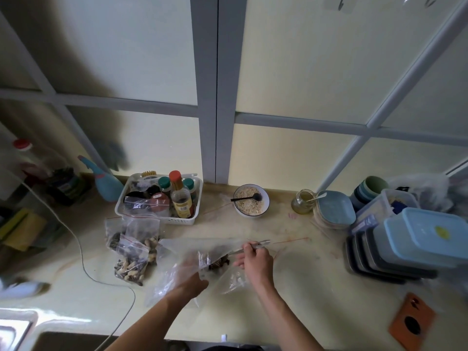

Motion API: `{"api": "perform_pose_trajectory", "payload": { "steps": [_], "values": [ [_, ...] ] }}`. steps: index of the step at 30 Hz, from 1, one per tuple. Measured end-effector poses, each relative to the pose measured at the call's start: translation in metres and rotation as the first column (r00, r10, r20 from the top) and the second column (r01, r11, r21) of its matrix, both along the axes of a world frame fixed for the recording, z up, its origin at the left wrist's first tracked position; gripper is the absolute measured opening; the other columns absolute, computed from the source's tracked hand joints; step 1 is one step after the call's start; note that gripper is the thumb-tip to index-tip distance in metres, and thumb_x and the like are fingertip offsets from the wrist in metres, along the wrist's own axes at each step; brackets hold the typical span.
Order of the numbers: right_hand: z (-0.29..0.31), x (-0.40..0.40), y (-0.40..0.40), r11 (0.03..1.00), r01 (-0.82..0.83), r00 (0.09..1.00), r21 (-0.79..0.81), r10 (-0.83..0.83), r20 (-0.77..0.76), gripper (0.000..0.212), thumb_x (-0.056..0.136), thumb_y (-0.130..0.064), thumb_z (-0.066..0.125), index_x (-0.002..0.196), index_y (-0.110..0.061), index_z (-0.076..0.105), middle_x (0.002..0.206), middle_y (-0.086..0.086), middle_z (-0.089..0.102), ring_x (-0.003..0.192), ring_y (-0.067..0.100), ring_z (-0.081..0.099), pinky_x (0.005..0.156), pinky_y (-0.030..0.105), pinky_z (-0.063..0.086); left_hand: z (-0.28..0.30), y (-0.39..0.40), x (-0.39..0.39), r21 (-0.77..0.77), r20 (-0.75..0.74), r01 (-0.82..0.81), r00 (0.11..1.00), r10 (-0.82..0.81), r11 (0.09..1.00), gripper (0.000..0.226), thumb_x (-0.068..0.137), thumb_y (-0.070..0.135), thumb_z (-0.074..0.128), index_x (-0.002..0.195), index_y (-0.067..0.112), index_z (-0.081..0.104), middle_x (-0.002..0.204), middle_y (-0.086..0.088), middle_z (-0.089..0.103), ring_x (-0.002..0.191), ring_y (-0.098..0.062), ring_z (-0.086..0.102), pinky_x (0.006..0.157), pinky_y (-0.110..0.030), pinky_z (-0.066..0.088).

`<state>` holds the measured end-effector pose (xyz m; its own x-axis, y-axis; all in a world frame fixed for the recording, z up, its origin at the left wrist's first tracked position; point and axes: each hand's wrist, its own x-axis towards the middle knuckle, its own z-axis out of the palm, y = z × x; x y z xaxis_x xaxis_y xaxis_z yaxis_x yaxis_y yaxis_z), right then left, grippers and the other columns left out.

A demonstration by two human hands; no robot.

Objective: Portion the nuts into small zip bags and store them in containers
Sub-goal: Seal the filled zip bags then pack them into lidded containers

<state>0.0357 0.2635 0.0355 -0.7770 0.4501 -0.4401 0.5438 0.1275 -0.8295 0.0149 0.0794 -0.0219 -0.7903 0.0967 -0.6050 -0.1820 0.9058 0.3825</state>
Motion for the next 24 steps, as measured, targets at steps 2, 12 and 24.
{"api": "perform_pose_trajectory", "payload": {
  "steps": [2, 12, 24],
  "values": [
    [0.007, -0.003, 0.0, 1.0, -0.001, 1.0, -0.001, 0.001, -0.031, 0.027, 0.102, -0.018, 0.05, 0.083, -0.013, 0.069, 0.065, 0.006, 0.074, 0.059, 0.019, 0.073, 0.075, 0.044, 0.061, -0.005, -0.005, -0.002, 0.054, 0.039, -0.054, 0.998, 0.052, 0.997, 0.014, 0.081, 0.025, 0.065, 0.085, 0.026, 0.052, 0.069, 0.009, 0.048, 0.059, -0.005, 0.046, 0.054, -0.017, 0.044],
    [0.014, -0.001, 0.0, 0.998, -0.055, 0.997, 0.004, 0.055, -0.046, 0.027, 0.098, -0.017, 0.05, 0.081, -0.015, 0.071, 0.063, 0.009, 0.072, 0.057, 0.023, 0.071, 0.068, 0.04, 0.061, 0.004, 0.001, -0.011, 0.351, 0.243, -0.152, 0.968, 0.066, 0.924, 0.034, 0.096, 0.012, 0.065, 0.123, 0.026, 0.05, 0.108, -0.005, 0.057, 0.089, -0.014, 0.054, 0.065, -0.004, 0.046],
    [0.015, 0.011, -0.01, 0.946, -0.322, 0.945, -0.028, 0.319, -0.079, 0.021, 0.094, -0.032, 0.057, 0.09, -0.024, 0.076, 0.076, 0.005, 0.076, 0.063, 0.017, 0.073, 0.067, 0.029, 0.059, 0.022, 0.011, -0.006, 0.635, 0.076, 0.046, 0.99, -0.122, 0.771, 0.027, 0.099, 0.002, 0.056, 0.115, 0.024, 0.053, 0.105, 0.007, 0.064, 0.102, -0.014, 0.058, 0.08, -0.009, 0.046]
  ]
}}
